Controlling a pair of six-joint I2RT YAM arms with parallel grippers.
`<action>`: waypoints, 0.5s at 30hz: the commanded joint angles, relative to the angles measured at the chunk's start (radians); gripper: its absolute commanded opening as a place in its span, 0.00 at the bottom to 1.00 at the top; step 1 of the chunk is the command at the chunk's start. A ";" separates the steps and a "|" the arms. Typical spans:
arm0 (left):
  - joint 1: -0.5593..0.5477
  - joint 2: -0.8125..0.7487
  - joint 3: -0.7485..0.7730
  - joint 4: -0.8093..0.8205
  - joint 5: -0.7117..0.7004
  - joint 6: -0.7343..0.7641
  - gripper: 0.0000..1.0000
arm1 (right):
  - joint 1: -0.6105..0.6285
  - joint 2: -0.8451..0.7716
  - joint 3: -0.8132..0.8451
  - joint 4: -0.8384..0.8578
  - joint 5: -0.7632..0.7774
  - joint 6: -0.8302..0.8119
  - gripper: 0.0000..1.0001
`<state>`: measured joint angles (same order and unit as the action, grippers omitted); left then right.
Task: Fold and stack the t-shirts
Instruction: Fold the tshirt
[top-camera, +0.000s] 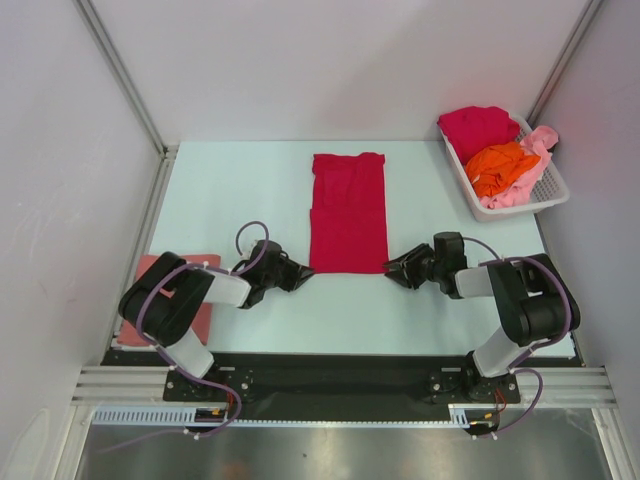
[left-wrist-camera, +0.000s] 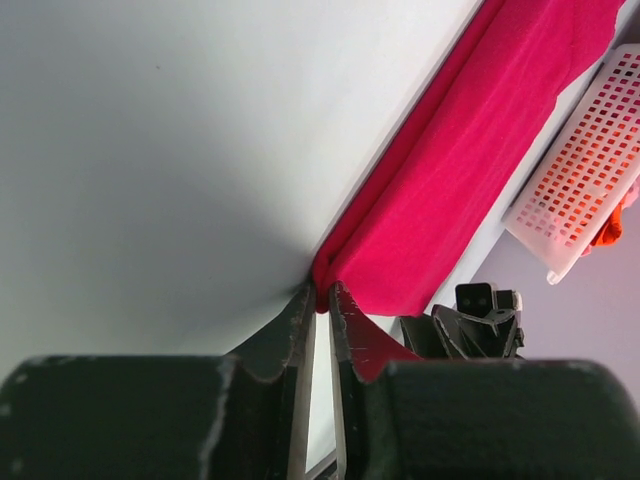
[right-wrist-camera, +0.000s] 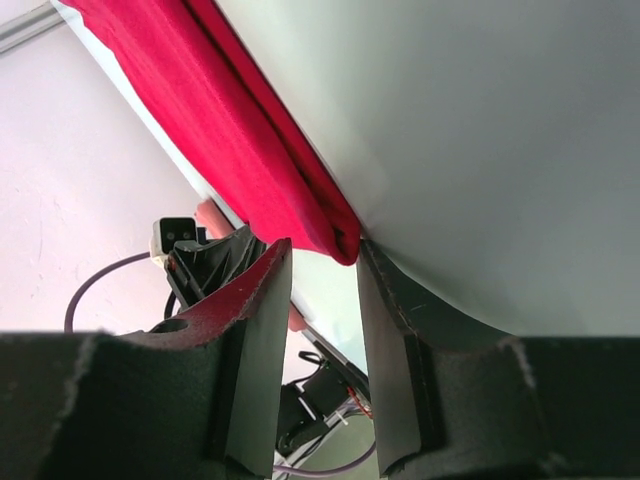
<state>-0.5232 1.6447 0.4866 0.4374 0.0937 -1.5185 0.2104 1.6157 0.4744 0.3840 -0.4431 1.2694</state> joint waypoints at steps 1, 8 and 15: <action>0.005 0.027 0.004 -0.045 0.006 0.021 0.15 | -0.011 0.035 0.010 -0.115 0.081 -0.054 0.38; 0.011 0.024 0.004 -0.045 0.011 0.034 0.10 | -0.011 0.076 0.007 -0.096 0.063 -0.053 0.24; 0.015 0.007 0.010 -0.046 0.057 0.090 0.00 | -0.003 0.098 0.035 -0.100 0.006 -0.103 0.00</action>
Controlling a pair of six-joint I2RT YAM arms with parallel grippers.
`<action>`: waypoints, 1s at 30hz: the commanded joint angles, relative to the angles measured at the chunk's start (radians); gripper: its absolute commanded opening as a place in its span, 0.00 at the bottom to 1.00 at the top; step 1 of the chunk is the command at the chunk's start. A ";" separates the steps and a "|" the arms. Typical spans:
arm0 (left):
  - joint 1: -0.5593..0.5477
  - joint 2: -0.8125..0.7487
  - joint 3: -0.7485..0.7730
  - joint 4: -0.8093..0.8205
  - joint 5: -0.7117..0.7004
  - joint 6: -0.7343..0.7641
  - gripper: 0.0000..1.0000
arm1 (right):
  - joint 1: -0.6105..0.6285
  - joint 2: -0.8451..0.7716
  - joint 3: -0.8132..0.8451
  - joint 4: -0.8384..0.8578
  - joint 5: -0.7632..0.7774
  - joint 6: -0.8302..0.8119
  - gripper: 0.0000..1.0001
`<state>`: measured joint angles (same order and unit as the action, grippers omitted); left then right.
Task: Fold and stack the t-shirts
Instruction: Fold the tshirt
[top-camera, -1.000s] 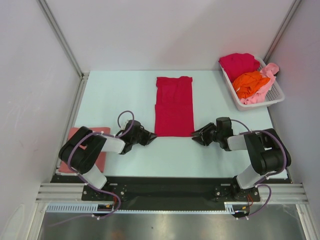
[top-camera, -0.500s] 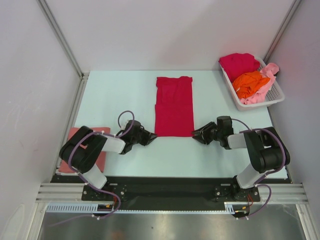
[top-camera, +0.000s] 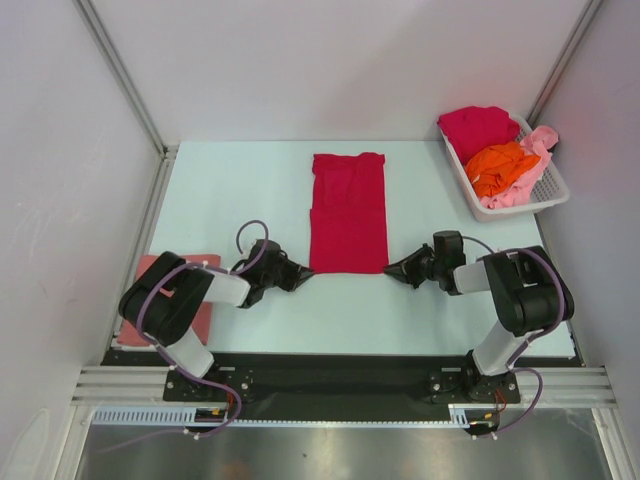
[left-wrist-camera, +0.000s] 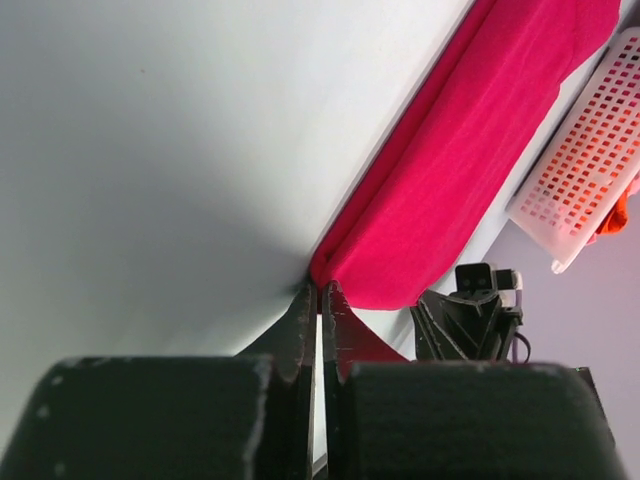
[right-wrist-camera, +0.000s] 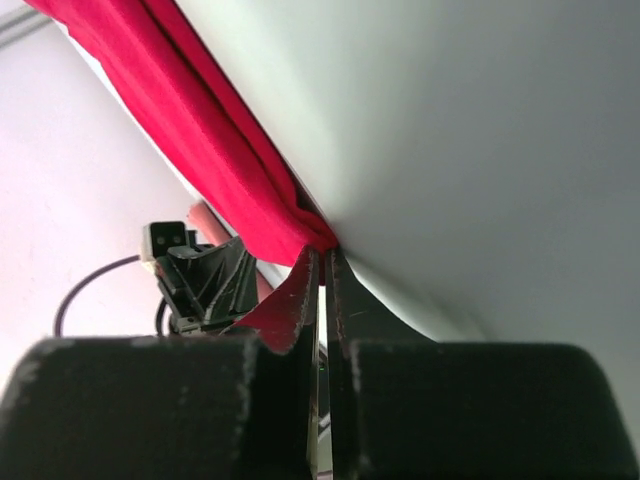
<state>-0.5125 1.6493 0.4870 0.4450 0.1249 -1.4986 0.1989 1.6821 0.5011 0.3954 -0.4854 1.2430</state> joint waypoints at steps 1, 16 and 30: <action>0.002 -0.009 0.009 -0.064 0.027 0.078 0.00 | 0.014 0.002 0.010 -0.140 0.053 -0.106 0.00; -0.182 -0.456 -0.226 -0.238 -0.099 0.035 0.00 | 0.112 -0.519 -0.113 -0.499 0.131 -0.165 0.00; -0.550 -0.888 -0.208 -0.643 -0.393 -0.068 0.00 | 0.289 -1.197 -0.194 -1.038 0.199 -0.020 0.00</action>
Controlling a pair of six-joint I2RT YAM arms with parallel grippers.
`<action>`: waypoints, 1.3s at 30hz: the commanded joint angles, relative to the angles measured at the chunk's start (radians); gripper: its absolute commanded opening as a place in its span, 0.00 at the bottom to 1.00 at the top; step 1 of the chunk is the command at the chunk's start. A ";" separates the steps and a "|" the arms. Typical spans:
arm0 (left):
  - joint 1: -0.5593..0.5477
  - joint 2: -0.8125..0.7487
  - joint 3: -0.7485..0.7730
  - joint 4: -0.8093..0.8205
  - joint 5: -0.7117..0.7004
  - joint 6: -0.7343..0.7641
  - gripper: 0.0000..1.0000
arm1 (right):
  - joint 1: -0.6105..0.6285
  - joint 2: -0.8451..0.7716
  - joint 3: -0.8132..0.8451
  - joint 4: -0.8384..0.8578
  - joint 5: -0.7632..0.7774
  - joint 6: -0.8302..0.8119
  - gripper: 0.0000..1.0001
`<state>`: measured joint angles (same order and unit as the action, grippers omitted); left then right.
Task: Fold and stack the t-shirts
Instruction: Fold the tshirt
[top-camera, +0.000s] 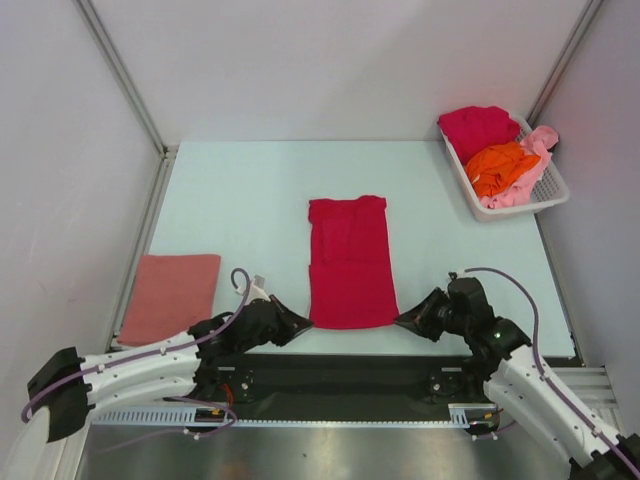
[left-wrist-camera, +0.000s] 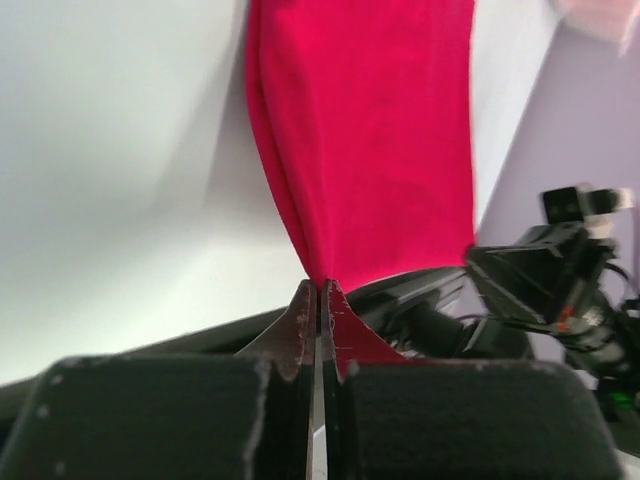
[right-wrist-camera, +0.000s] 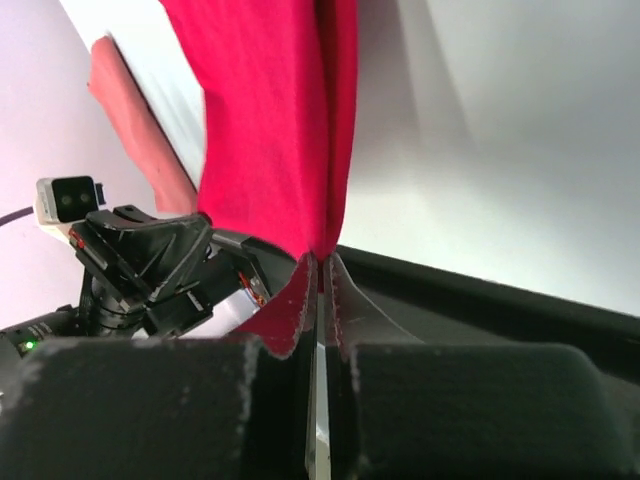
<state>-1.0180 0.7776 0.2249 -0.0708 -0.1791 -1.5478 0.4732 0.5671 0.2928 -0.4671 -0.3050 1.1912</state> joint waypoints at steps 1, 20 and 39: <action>-0.069 -0.017 0.073 -0.142 -0.094 -0.003 0.00 | 0.018 -0.096 0.026 -0.200 0.018 0.021 0.00; 0.433 0.443 0.732 -0.169 0.170 0.586 0.00 | -0.242 0.784 0.797 -0.076 -0.238 -0.442 0.00; 0.668 1.134 1.292 -0.103 0.495 0.612 0.00 | -0.347 1.432 1.335 -0.050 -0.332 -0.432 0.00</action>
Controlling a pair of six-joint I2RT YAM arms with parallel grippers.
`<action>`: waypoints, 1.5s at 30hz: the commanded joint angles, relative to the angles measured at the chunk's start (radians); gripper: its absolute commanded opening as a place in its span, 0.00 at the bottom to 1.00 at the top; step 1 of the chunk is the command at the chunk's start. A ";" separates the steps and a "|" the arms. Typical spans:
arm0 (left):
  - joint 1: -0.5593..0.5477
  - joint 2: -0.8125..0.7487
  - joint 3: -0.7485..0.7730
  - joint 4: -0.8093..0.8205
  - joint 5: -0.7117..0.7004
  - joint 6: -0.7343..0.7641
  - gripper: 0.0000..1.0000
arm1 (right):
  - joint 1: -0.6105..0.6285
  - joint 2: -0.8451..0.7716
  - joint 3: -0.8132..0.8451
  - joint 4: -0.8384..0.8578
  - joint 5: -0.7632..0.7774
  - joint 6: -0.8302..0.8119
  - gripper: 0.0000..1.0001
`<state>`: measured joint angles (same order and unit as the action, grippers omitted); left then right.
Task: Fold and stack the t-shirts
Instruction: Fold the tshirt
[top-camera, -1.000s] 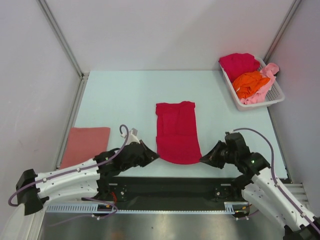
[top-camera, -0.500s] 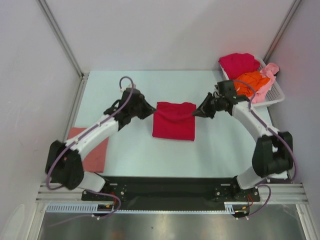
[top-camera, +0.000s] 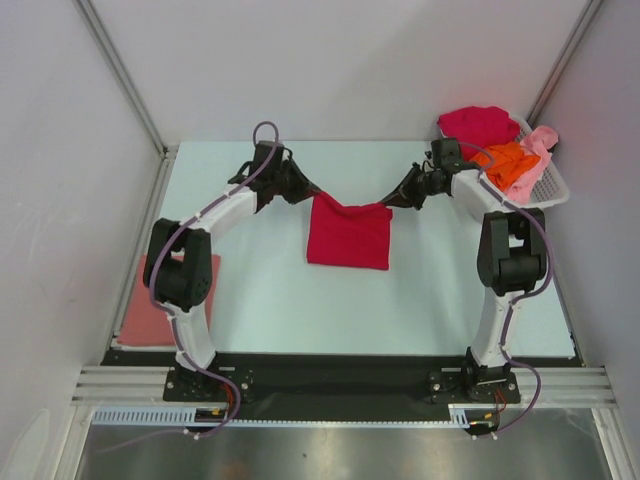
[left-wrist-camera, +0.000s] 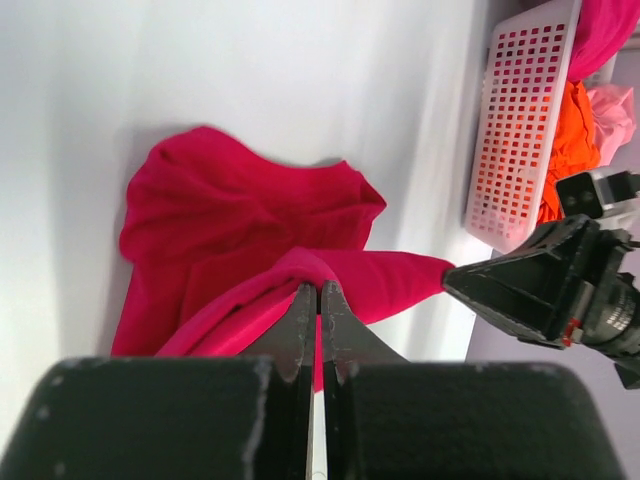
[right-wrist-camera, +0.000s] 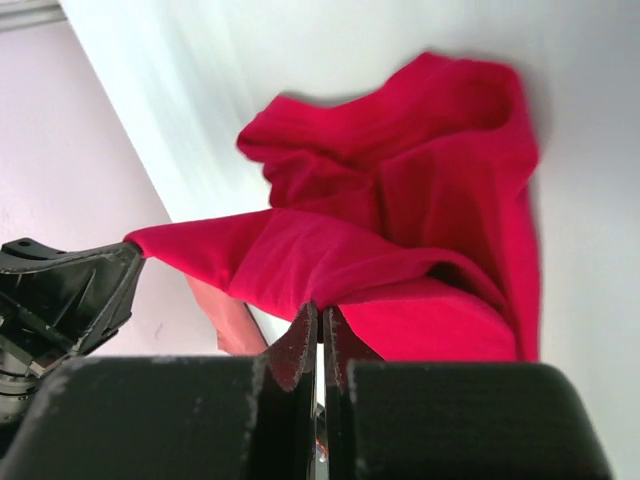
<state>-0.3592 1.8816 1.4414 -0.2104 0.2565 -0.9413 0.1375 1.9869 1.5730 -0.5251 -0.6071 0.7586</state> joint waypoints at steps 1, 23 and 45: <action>0.011 0.045 0.082 0.046 0.067 -0.002 0.00 | -0.016 0.024 0.059 0.008 -0.029 0.004 0.00; 0.048 0.221 0.174 0.029 0.093 -0.014 0.00 | -0.062 0.113 0.061 0.036 0.021 0.033 0.00; 0.086 0.317 0.226 -0.024 0.090 -0.014 0.00 | -0.079 0.277 0.183 0.025 0.009 0.018 0.00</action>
<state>-0.2966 2.1796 1.6135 -0.2150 0.3466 -0.9600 0.0669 2.2414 1.7058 -0.5037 -0.5953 0.7845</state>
